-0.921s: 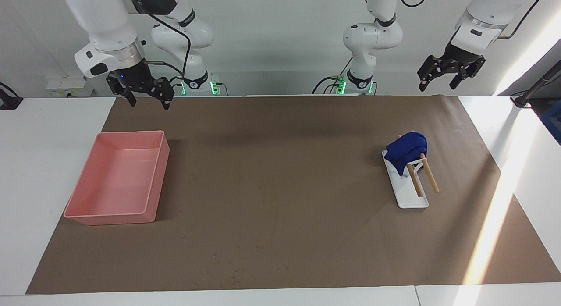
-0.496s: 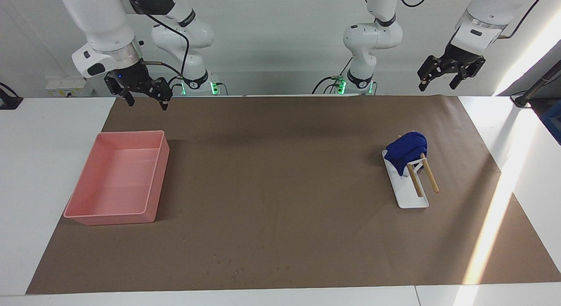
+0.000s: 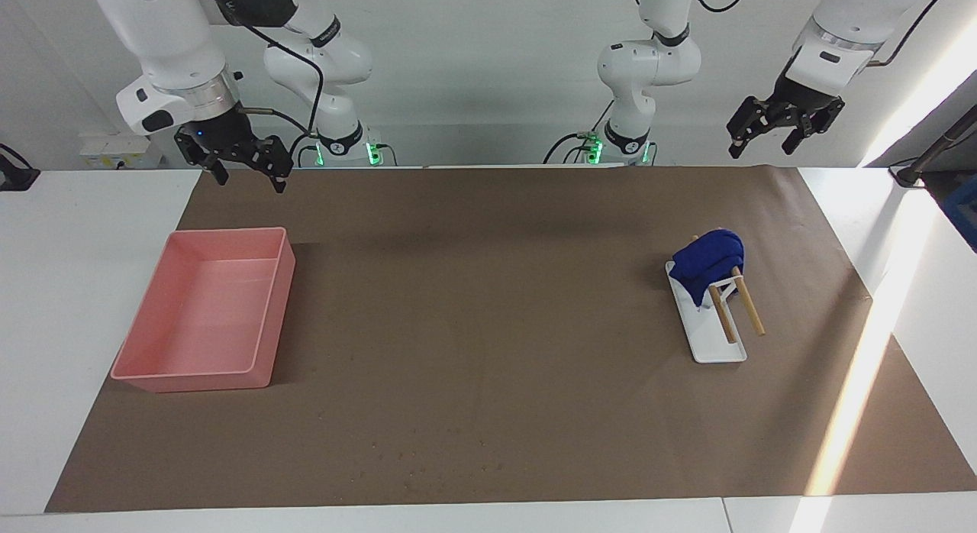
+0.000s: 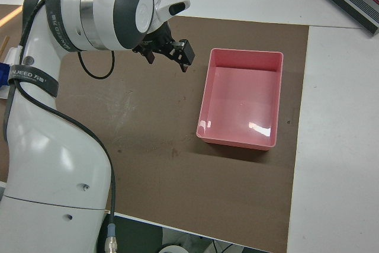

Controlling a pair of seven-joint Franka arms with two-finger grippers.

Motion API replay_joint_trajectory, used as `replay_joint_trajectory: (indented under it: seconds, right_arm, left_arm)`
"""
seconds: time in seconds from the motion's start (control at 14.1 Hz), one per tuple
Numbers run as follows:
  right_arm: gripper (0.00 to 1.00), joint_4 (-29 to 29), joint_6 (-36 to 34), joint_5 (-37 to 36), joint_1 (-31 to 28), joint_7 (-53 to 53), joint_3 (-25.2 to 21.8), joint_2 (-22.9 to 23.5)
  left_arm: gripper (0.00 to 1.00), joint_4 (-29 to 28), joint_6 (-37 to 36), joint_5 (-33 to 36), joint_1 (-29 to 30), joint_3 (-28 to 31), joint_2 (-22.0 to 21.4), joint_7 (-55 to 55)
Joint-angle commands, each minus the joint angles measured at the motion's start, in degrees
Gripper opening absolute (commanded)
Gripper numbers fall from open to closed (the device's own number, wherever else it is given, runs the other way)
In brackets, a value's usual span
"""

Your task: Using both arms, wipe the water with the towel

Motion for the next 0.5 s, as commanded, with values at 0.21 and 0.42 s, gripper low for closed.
replay_joint_trajectory:
  seconds: [0.21,0.42]
  right_arm:
    - [1.00,-1.9,0.7,-0.2,-0.5,-1.3,0.1,-1.7]
    - [1.00,-1.9,0.7,-0.2,-0.5,-1.2,0.1,-1.7]
  left_arm:
    - [1.00,-11.5,6.5,-0.3,-0.6,0.3,-6.5,-24.7]
    - [1.00,-17.9,11.7,-0.4,0.0,0.3,-9.3,-36.0]
